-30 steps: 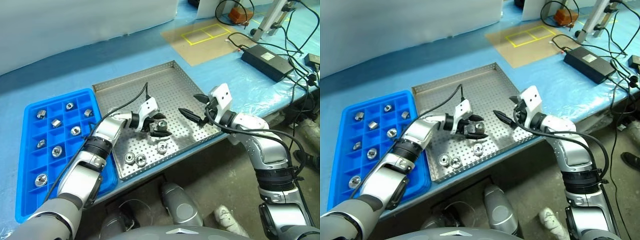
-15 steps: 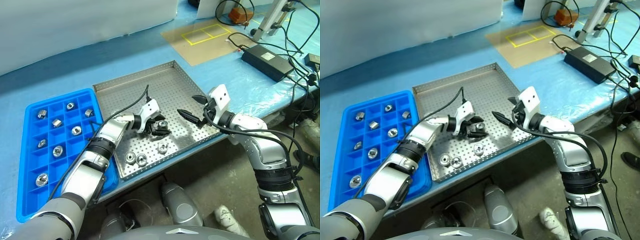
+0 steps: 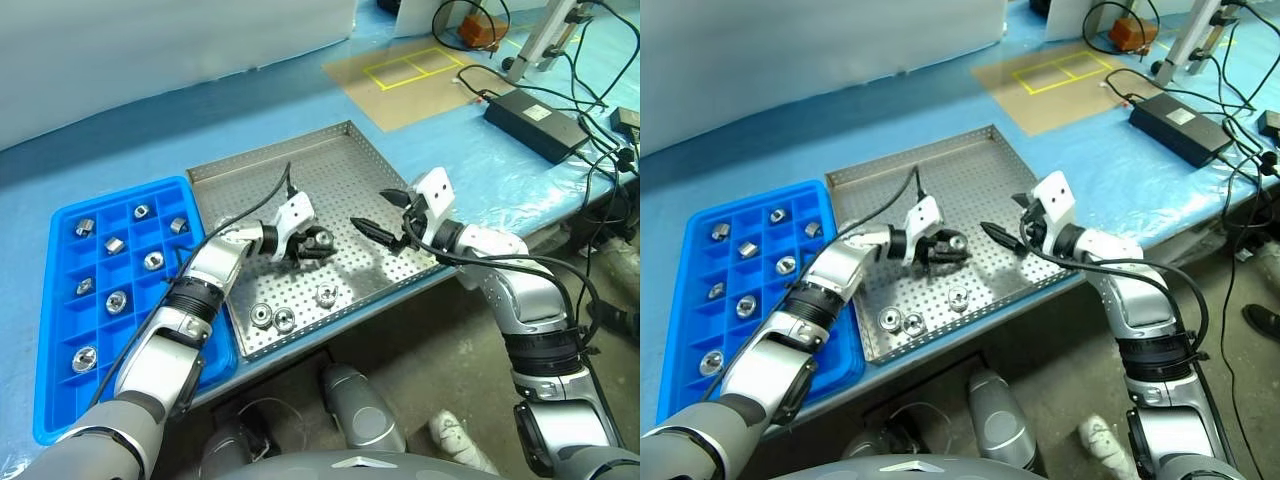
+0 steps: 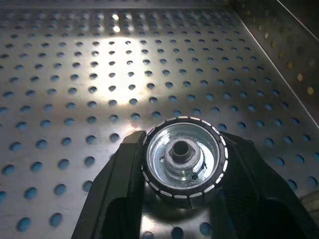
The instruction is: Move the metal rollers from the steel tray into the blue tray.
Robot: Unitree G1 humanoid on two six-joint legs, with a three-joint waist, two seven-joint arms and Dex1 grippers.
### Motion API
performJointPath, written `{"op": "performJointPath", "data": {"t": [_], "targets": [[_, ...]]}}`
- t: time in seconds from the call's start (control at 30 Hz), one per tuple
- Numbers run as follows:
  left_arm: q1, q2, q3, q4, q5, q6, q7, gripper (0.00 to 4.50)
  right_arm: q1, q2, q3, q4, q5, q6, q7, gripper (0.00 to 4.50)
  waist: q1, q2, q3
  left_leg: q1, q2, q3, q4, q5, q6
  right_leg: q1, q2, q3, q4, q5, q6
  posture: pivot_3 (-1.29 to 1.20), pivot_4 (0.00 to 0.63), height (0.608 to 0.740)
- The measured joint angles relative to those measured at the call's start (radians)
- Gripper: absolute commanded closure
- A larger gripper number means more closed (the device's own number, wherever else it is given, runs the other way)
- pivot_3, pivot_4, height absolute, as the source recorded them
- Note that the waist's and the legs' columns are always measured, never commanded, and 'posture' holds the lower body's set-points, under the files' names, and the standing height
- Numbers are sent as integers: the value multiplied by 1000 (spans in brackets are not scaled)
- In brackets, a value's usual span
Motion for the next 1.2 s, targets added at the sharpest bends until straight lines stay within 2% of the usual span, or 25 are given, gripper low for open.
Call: {"op": "performJointPath", "data": {"t": [0.2,0.33,0.47,0.73,1.07,1.2], "targets": [[7,39,74,-201,-34,102,102,2696,-47,29,35,46,0,-15,39,0,3,0,0,0,0,0,0,0,0,-1,0,0,2,0,0,-700,150,740],[146,139,138,-435,-86,207,115,2696,-137,72,97,138,-1,-51,103,0,5,0,0,1,2,-1,0,1,-1,-2,0,-1,7,0,-1,-590,150,740],[280,180,188,-582,-121,313,173,2696,-224,117,134,236,-7,-103,165,0,48,1,1,0,2,-2,1,3,-1,-1,-1,-2,9,0,-1,-469,150,740],[496,197,334,-864,-190,459,320,2696,-335,214,200,412,-29,-195,288,0,182,1,1,1,2,-2,3,5,-3,-5,-3,-1,22,-3,-7,-289,150,740],[737,196,469,-1083,-296,543,425,2696,-411,281,226,524,-39,-253,425,0,392,2,2,12,4,2,-2,9,-16,-4,-2,4,29,-5,-10,-135,150,740],[828,166,493,-1142,-306,553,483,2696,-424,299,234,530,-39,-257,463,0,444,2,2,14,4,4,-4,10,-18,-4,-2,7,30,-5,-10,-81,150,740]]}}
